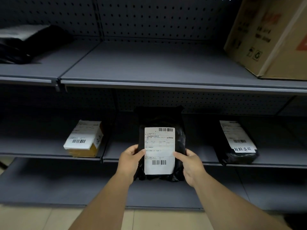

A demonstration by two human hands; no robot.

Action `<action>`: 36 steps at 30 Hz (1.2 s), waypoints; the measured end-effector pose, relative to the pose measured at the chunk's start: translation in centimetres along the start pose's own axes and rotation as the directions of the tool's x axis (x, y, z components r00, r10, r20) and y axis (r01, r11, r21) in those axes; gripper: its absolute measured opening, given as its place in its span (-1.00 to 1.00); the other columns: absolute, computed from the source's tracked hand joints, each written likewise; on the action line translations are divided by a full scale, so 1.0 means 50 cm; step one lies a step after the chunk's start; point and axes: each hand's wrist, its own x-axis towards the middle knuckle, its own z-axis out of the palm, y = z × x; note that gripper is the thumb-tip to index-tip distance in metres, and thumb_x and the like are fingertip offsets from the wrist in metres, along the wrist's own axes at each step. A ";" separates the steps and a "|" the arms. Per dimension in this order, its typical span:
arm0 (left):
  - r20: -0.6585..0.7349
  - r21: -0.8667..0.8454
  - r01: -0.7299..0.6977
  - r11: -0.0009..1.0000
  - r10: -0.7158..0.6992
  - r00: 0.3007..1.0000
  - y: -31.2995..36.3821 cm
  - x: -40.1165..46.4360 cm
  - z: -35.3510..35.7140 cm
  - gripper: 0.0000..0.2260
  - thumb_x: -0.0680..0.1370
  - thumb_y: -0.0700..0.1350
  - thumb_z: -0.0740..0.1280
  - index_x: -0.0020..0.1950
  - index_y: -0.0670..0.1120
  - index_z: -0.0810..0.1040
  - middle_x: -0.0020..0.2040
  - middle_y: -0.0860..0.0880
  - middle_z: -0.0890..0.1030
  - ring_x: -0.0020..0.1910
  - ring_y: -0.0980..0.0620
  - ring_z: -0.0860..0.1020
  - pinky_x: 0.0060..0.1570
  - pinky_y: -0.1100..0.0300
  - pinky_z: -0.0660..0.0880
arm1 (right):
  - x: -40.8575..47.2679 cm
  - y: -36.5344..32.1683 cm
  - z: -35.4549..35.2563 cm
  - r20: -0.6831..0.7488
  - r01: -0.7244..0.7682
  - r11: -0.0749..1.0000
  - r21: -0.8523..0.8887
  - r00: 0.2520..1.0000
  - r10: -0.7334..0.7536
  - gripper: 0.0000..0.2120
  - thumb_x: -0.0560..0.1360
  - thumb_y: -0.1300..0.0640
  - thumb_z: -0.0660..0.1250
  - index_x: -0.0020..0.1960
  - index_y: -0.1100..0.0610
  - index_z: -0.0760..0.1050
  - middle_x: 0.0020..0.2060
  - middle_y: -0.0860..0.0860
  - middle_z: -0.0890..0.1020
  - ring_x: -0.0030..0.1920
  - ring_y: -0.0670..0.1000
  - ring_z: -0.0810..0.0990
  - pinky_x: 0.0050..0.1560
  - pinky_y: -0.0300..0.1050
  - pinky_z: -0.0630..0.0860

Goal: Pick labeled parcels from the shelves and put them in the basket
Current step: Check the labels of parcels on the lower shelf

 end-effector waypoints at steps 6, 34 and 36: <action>0.002 0.008 0.004 1.000 -0.004 1.000 0.006 0.008 0.003 -0.81 0.53 -0.24 0.34 -0.09 0.07 0.59 -0.25 0.27 0.67 -0.27 0.38 0.60 -0.44 0.54 0.43 | 0.007 -0.002 0.001 0.000 -0.002 1.000 -0.019 1.000 0.002 -0.85 0.47 0.32 0.37 -0.02 0.12 0.60 -0.12 0.02 0.72 -0.11 -0.03 0.68 -0.21 -0.23 0.57; -0.125 0.192 0.102 0.976 -0.079 0.989 -0.045 0.180 0.010 -0.80 0.52 -0.19 0.37 -0.26 -0.01 0.44 -0.33 0.07 0.51 -0.36 0.20 0.43 -0.48 0.40 0.39 | 0.185 0.045 0.052 -0.147 -0.147 0.977 -0.157 0.981 0.124 -0.75 0.45 0.31 0.39 0.13 0.30 0.54 0.07 0.26 0.62 0.09 0.26 0.59 0.20 0.21 0.49; -0.122 0.198 0.114 0.973 -0.091 0.988 -0.047 0.182 0.008 -0.80 0.52 -0.20 0.36 -0.28 -0.02 0.46 -0.32 0.05 0.53 -0.35 0.17 0.45 -0.50 0.40 0.41 | 0.189 0.048 0.053 -0.148 -0.156 0.973 -0.168 0.980 0.131 -0.74 0.46 0.31 0.39 0.14 0.29 0.53 0.07 0.26 0.62 0.09 0.26 0.59 0.20 0.20 0.49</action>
